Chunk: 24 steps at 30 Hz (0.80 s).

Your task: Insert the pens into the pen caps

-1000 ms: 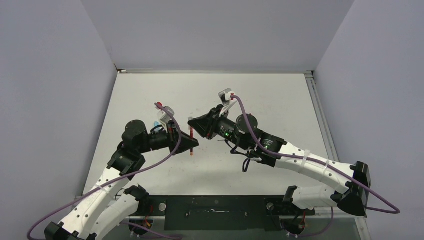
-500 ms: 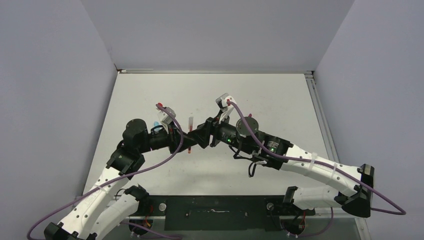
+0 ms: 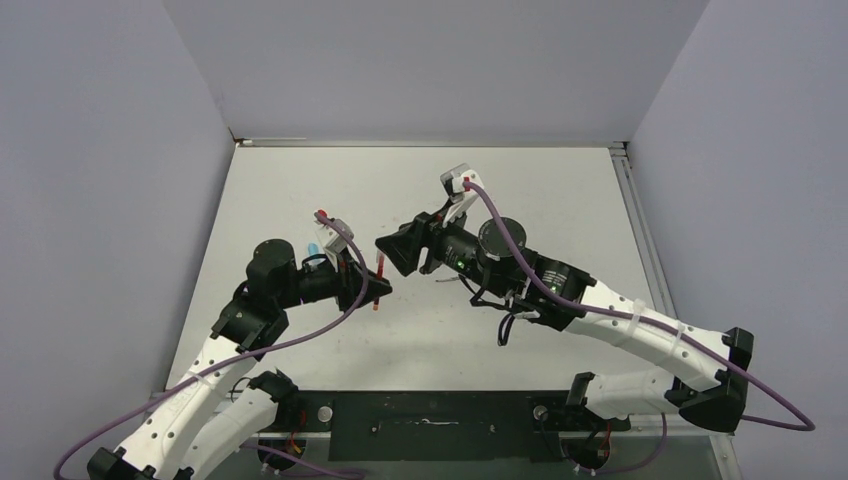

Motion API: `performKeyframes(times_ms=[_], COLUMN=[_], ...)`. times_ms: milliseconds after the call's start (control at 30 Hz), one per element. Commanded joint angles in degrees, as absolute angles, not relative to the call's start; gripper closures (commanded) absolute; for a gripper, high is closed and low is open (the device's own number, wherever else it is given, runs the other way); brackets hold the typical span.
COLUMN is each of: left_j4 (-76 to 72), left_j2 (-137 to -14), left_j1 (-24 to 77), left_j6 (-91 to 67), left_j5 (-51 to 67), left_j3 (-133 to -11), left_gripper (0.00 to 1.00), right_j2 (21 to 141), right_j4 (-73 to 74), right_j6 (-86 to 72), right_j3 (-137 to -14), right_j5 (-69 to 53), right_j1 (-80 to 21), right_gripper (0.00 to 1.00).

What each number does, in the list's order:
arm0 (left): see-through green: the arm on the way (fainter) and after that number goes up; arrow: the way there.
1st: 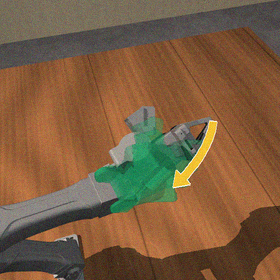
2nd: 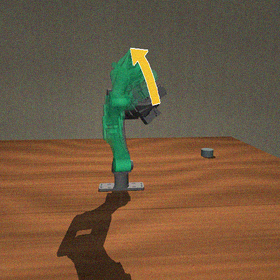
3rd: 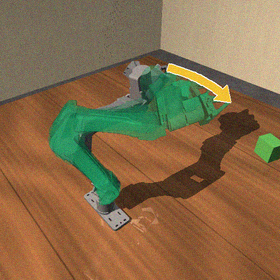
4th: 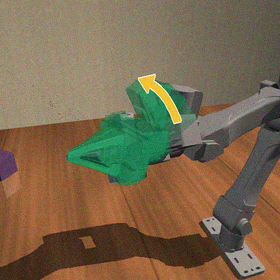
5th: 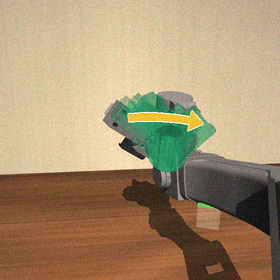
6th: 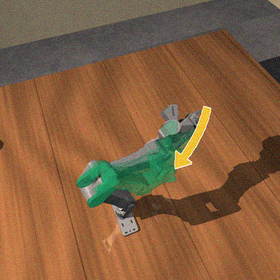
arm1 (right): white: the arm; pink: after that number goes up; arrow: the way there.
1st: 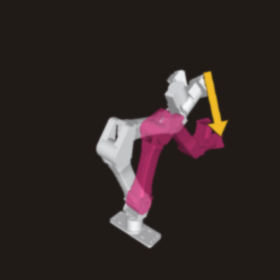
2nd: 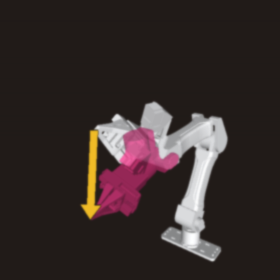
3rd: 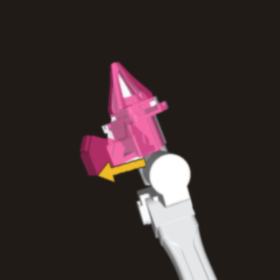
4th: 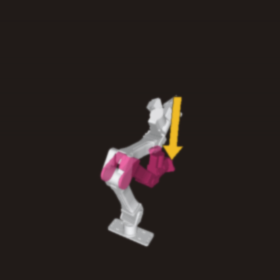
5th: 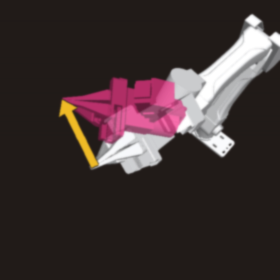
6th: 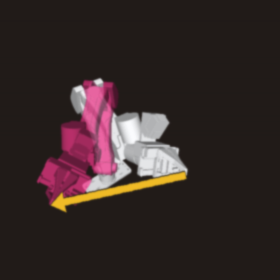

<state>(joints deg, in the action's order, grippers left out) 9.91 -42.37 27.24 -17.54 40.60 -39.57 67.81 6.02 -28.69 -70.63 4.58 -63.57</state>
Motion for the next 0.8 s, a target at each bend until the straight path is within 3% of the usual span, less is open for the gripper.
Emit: performKeyframes(times_ms=[0, 767], left_j4=[9.8, 9.3], left_j2=[-41.5, -41.6], left_j1=[27.1, 27.1], left_j6=[-16.0, -16.8], left_j5=[41.1, 42.3], left_j3=[-42.4, -43.5], left_gripper=[1.00, 1.00], right_j2=[70.5, 75.7], right_j4=[5.6, 4.1], right_j6=[-28.2, -29.9], right_j3=[-74.4, -75.3], right_j5=[6.1, 2.3], right_j1=[-63.8, -63.8], right_gripper=[0.45, 0.55])
